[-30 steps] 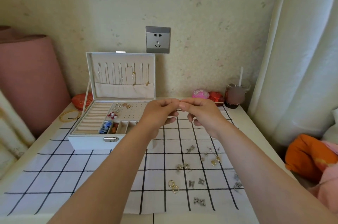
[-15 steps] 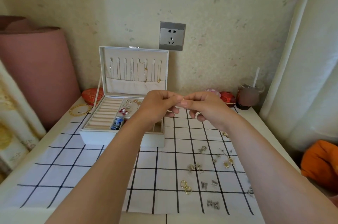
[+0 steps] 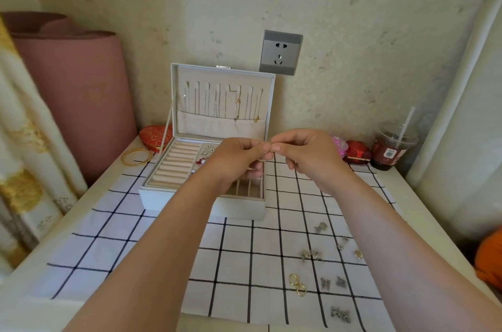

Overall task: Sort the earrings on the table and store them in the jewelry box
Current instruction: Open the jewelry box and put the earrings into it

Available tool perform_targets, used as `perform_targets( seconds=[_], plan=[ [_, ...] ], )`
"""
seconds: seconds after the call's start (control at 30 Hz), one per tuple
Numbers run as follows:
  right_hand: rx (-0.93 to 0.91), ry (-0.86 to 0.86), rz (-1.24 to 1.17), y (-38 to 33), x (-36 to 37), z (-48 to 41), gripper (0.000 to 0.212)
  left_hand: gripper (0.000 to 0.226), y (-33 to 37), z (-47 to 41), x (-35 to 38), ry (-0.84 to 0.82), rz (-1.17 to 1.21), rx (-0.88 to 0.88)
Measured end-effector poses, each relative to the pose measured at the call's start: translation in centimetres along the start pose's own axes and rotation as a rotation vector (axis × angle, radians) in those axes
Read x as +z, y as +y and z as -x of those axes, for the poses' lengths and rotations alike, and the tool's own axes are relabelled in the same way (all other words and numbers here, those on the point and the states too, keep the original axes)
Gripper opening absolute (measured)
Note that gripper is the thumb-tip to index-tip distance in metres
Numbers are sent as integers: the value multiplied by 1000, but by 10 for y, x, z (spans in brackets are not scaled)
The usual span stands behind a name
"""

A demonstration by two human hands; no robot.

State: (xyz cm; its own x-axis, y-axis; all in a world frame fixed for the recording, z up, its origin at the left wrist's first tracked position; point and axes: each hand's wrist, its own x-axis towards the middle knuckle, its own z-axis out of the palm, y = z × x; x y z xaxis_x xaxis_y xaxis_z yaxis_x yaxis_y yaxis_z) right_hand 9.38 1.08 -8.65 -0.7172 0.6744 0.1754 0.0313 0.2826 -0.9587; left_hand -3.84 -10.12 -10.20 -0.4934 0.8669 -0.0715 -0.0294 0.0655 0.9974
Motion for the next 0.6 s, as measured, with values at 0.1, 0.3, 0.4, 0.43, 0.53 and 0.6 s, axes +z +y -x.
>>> perform_targets(
  seconds=[0.1, 0.3, 0.4, 0.43, 0.53, 0.6],
  plan=[
    [-79, -39, 79, -3, 3, -1, 21, 18, 0, 1, -6, -35, 17, -24],
    [-143, -11, 193, -8, 12, 0, 16, 11, 2, 1, -13, -39, 175, -56],
    [-134, 45, 177, -6, 14, 0, 13, 14, 4, 4, -18, -48, 160, -33],
    [-128, 46, 190, -5, 15, -1, 12, 15, 4, 4, -19, -42, 124, -20],
    [-119, 44, 244, -1, 19, -1, 9, 15, 4, 4, -20, -21, -7, 18],
    [-105, 58, 271, 2, 22, -2, 8, 13, 3, 4, -19, -3, -127, 33]
  ],
)
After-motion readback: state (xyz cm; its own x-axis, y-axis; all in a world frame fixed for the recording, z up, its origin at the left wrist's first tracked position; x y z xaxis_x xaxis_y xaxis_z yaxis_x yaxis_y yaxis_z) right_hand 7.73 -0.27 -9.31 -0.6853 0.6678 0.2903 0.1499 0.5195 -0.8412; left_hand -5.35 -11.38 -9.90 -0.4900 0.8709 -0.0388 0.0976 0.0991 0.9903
